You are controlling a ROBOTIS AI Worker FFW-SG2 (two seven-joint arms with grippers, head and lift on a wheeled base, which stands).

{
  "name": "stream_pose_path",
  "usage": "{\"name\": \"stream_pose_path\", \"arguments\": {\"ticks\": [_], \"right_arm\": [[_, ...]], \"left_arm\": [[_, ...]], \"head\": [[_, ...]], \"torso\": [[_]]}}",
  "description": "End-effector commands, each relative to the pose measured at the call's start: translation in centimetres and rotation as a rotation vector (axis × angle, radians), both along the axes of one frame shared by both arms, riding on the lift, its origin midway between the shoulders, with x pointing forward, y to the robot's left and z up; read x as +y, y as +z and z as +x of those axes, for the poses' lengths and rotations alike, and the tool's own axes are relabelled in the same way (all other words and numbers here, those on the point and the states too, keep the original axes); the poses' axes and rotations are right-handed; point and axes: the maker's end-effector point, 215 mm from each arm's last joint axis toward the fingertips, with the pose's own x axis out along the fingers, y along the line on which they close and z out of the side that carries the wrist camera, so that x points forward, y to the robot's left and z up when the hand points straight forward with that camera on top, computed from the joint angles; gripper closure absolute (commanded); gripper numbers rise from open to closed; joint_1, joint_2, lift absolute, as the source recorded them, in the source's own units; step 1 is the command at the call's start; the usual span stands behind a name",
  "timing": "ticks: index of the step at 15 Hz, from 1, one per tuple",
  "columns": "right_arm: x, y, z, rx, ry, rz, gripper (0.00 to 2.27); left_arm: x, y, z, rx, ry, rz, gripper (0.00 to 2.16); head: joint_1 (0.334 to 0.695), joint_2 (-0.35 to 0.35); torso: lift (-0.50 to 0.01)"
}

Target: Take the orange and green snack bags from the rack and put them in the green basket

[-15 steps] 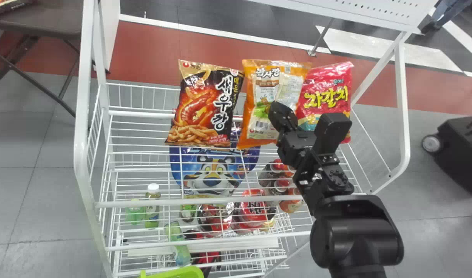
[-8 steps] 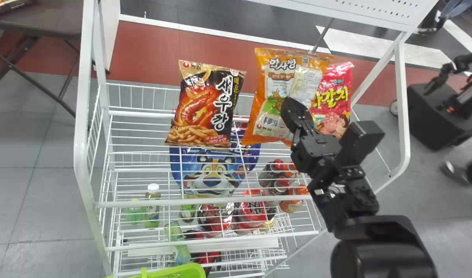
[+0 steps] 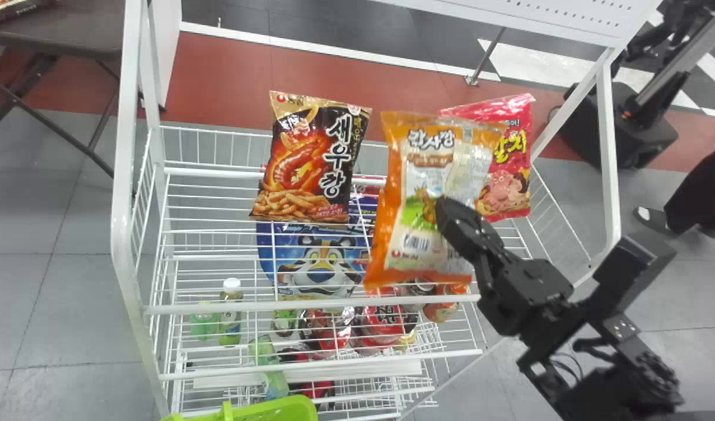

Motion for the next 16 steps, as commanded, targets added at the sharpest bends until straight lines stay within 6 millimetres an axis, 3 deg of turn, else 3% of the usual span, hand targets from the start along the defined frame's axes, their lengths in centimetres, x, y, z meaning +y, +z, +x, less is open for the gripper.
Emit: {"name": "stream_pose_path", "arguments": {"ticks": [1,6,12,16], "right_arm": [[1.2,-2.3,-2.9,0.136,0.047,0.028,2.19],[7.4,-8.2,-9.2,0.390,0.251,0.145,2.19],[11.2,-15.4,-15.2,0.597,0.346,0.142,2.19],[15.5,-20.7,-18.3,0.626,0.443,0.090,2.19]], "left_arm": [[-0.2,0.2,0.1,-0.002,-0.002,0.002,2.15],[-0.5,0.0,0.2,0.001,0.005,0.006,2.15],[-0.3,-0.2,0.3,-0.004,0.015,0.004,2.15],[-0.2,-0.3,0.3,-0.003,0.017,0.003,2.15]], "head": [[0.695,-0.350],[0.695,-0.350],[0.695,-0.350],[0.695,-0.350]], "torso": [[0.000],[0.000],[0.000],[0.000]]}}
